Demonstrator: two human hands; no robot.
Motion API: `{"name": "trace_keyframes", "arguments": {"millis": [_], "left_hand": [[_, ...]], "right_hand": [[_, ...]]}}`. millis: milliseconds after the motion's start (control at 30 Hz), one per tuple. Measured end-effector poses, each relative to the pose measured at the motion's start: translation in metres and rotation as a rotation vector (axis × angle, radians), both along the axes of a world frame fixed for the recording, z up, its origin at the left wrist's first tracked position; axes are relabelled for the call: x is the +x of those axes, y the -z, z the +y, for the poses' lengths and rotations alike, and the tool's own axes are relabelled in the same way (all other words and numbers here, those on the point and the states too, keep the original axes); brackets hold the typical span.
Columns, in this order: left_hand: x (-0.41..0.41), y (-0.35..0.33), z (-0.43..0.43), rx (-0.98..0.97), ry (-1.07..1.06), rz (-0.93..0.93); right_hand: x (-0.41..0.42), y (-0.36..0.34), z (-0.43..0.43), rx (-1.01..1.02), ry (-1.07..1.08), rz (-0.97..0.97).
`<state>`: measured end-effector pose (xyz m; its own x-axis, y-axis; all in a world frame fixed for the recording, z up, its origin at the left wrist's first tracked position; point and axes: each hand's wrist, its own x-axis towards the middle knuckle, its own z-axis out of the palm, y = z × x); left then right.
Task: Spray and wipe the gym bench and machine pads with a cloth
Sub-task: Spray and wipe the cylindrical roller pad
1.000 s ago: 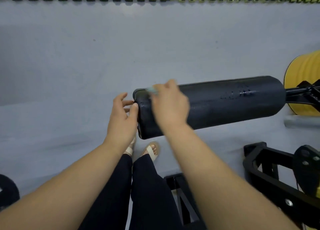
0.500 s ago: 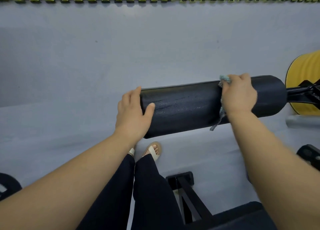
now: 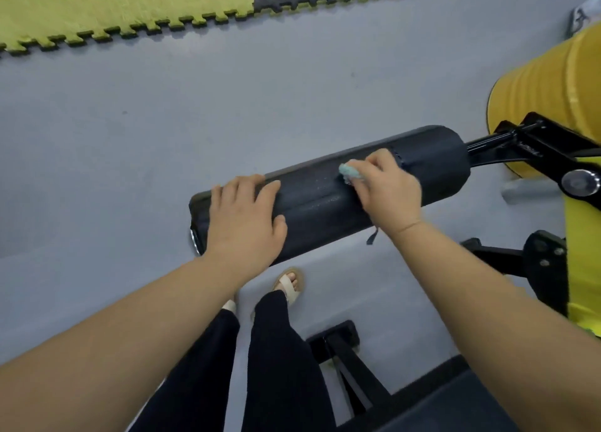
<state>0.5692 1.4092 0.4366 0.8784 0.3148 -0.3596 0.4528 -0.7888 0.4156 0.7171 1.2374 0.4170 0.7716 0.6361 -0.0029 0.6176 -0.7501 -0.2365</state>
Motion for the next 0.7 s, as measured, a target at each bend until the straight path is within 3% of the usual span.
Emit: {"name": "trace_keyframes", "arguments": {"millis": [133, 233, 300, 433, 533, 600, 700], "left_hand": [[0.029, 0.002, -0.035, 0.018, 0.149, 0.036], [0.048, 0.004, -0.046, 0.032, 0.156, 0.06], [0.058, 0.007, -0.048, 0.036, 0.127, 0.078], [0.06, 0.014, -0.048, 0.11, 0.108, 0.119], [0.06, 0.015, -0.048, 0.123, 0.094, 0.106], [0.062, 0.014, -0.048, 0.11, 0.084, 0.116], [0.064, 0.013, -0.05, 0.112, 0.081, 0.12]], "right_hand": [[0.074, 0.002, -0.062, -0.098, 0.42, -0.042], [0.075, 0.007, -0.049, -0.11, 0.654, -0.038], [0.046, 0.011, -0.018, -0.129, 0.561, -0.023], [-0.028, 0.009, 0.03, 0.065, 0.2, 0.016], [-0.017, 0.011, 0.01, 0.116, -0.006, -0.028], [0.013, 0.011, -0.018, 0.108, -0.01, -0.078], [0.065, 0.012, -0.067, 0.036, 0.251, -0.123]]}}
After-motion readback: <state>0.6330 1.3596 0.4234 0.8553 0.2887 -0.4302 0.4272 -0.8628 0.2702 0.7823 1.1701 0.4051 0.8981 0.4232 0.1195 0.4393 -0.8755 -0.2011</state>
